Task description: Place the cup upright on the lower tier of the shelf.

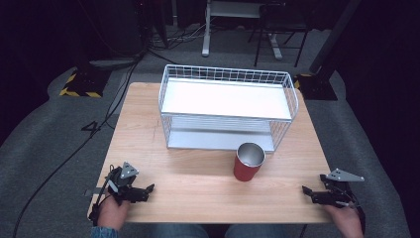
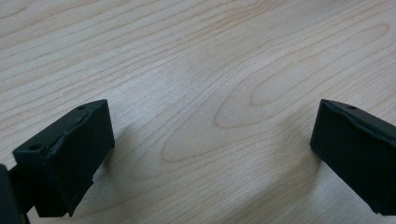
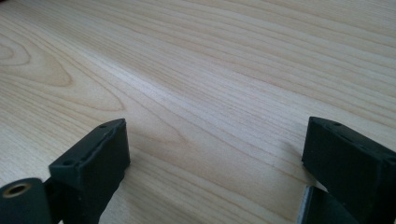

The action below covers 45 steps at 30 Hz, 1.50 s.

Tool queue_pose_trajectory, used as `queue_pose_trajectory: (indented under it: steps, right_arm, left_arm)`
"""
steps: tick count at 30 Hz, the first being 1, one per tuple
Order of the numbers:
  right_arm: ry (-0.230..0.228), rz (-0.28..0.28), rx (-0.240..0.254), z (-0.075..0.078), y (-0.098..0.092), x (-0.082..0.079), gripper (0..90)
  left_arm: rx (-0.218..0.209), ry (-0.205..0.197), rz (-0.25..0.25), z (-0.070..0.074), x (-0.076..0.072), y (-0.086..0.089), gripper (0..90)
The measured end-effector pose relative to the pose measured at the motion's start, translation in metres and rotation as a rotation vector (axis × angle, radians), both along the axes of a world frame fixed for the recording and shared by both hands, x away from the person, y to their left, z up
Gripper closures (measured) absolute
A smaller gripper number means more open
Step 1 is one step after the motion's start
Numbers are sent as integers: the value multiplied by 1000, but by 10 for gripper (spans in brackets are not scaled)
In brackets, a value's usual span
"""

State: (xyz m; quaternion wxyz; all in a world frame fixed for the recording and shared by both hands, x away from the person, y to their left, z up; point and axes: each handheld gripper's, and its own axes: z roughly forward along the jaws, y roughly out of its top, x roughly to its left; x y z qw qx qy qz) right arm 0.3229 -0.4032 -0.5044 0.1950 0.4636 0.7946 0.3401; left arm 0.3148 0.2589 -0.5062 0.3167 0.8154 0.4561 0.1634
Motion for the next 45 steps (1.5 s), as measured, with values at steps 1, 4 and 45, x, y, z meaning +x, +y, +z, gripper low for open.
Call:
queue_pose_trajectory:
  steps: [1, 4, 45]
  right_arm:
    - [-2, 1, -1, 0, 0, 0, 90]
    - [-14, -1, -4, 1, 0, 0, 114]
    - [-192, 16, 156, 53, 70, -33, 0]
  left_arm:
    - [1, 0, 0, 0, 0, 0, 2]
    - [1, 2, 1, 0, 0, 0, 1]
    - [-2, 2, 7, 0, 0, 0, 2]
